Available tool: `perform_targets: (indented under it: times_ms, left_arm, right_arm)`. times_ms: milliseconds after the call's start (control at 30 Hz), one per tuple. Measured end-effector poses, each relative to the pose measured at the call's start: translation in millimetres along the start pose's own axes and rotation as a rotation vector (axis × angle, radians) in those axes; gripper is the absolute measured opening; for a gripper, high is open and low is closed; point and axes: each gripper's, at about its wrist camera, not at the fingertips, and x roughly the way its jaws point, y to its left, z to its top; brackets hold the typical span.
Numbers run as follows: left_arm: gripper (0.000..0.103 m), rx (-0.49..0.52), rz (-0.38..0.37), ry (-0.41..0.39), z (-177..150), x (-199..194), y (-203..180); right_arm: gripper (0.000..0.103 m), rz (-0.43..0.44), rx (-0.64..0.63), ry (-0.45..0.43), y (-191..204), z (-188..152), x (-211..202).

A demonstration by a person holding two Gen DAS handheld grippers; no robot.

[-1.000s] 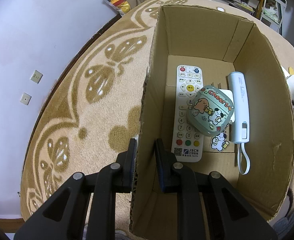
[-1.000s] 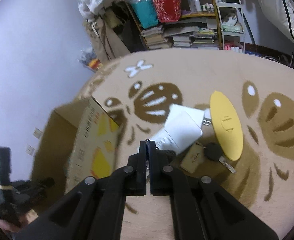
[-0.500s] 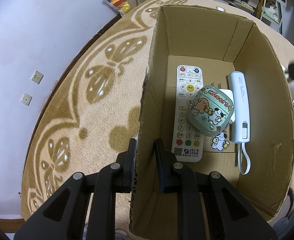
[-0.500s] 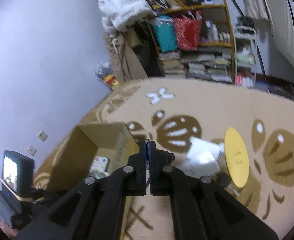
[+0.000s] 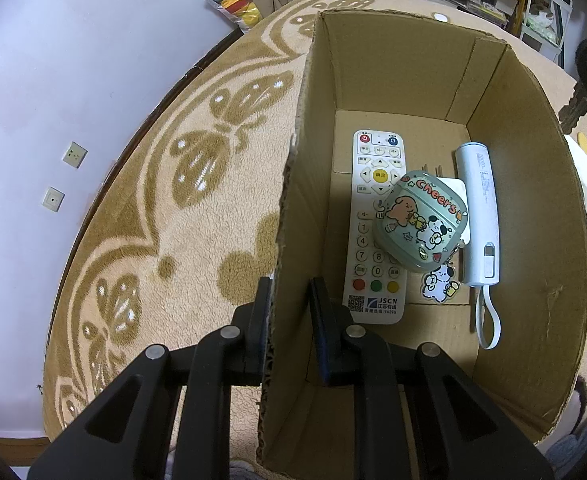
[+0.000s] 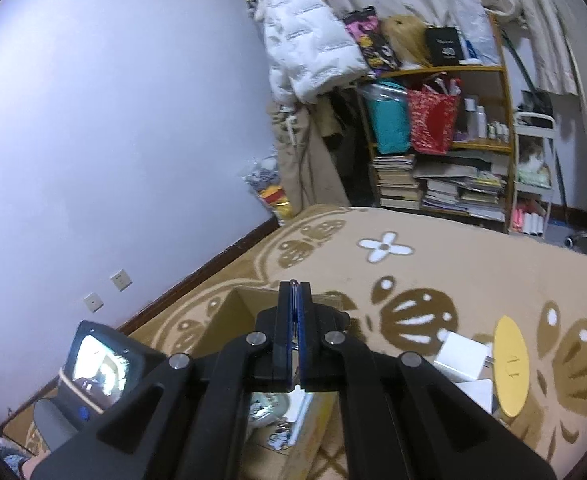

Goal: Organize rigid objects
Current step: 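Carry the keys into the box and release them with the right tool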

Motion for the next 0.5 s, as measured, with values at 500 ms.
perform_targets:
  times_ms: [500]
  left_arm:
    - [0.018, 0.0, 0.001, -0.001, -0.1, 0.0, 0.3]
  right_arm:
    - [0.004, 0.041, -0.064, 0.101, 21.7, -31.1, 27.3]
